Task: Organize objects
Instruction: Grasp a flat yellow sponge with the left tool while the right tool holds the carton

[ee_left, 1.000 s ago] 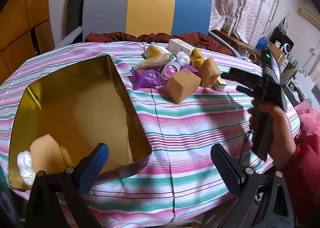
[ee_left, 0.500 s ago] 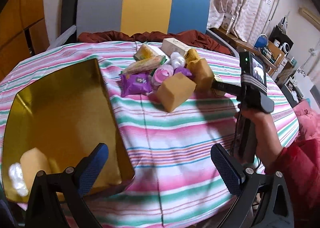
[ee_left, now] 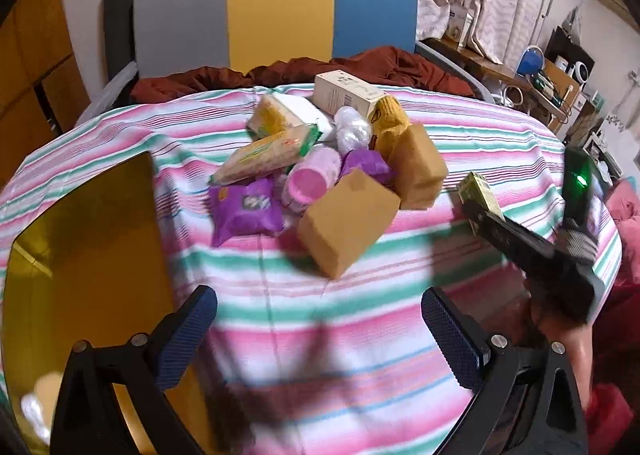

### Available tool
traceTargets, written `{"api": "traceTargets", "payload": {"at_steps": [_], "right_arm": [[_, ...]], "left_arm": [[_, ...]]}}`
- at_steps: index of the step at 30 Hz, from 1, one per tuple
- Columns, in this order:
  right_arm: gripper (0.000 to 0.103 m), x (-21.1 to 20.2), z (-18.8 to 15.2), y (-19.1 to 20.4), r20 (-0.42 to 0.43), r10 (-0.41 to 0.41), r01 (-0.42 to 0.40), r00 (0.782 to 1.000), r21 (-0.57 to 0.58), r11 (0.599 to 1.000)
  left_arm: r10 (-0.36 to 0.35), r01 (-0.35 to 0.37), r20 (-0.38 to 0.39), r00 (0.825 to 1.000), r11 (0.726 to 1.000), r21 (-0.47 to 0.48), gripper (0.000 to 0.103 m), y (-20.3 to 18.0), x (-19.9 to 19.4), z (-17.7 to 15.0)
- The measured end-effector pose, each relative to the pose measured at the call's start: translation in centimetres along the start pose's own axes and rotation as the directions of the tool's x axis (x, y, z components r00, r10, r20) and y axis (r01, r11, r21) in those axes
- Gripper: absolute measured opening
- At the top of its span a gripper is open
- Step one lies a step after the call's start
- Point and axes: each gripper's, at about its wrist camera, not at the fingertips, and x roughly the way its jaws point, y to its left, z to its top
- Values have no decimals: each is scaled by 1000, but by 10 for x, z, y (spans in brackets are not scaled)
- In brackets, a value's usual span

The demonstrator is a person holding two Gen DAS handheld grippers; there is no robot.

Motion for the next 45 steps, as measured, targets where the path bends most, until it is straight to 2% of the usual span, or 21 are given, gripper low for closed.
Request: {"api": "traceTargets", "payload": {"at_steps": [4,9,11,13,15,19,23,26,27,29,31,37,39,41,42,43,44,45], "right_arm": [[30,2,-1,-1,6,6,-6,1000,11,1000],[30,1,-2,0,13,4,-4,1000,9,1000],[30,1,-2,0,15,4,-4,1000,9,1000],[30,1,-3,0,17,2,-2,1000,7,1000],[30,0,-3,1,19,2,-2,1000,7,1000],[30,0,-3,-1,23,6,-6,1000,11,1000],[30,0,-4,-2,28,3,-3,1000,9,1000],[30,-1,-3,-2,32,-6,5,999,9,1000],[30,-1,-3,-2,34,-9,8,999,11,1000],[30,-2,-3,-3,41,-18,17,999,20,1000],[30,-4,-3,-6,49,-28,26,998,32,999],[30,-9,-3,-5,72,-45,43,996,30,999],[30,-10,-2,-3,76,-49,47,996,20,999],[30,-10,-3,-1,81,-51,50,995,11,999],[30,-10,-3,0,81,-50,49,995,8,999],[30,-10,-3,0,80,-49,49,996,6,999],[30,-10,-3,0,80,-49,49,996,6,999],[30,-10,-3,0,78,-48,48,996,6,999]], "left_arm": [[19,-18,-41,999,1000,19,103,-4,29,19],[94,-92,-27,995,992,84,103,-15,54,35],[94,-90,-25,995,988,122,100,-21,62,34],[69,-62,-48,997,989,137,80,-25,69,32],[40,-29,-85,996,992,123,68,-26,76,27],[60,-53,-55,997,991,125,59,-29,75,18],[65,-60,-26,998,984,170,57,-34,67,8],[97,-94,-7,995,978,185,52,-35,64,0],[88,-85,-12,996,982,167,42,-32,64,-3],[30,-28,-27,999,996,89,37,-23,62,-10],[7,-6,-28,1000,998,59,27,-21,59,-15],[-23,23,-1,1000,997,68,17,-22,46,-32],[-36,37,-7,999,997,67,17,-22,45,-36],[-20,18,25,1000,996,87,17,-22,42,-34],[3,-7,41,999,995,96,28,-23,41,-31],[9,-14,47,999,995,94,50,-22,40,-27],[11,-16,58,998,996,82,63,-21,39,-22],[32,-38,78,996,997,68,83,-19,37,-17]]}}
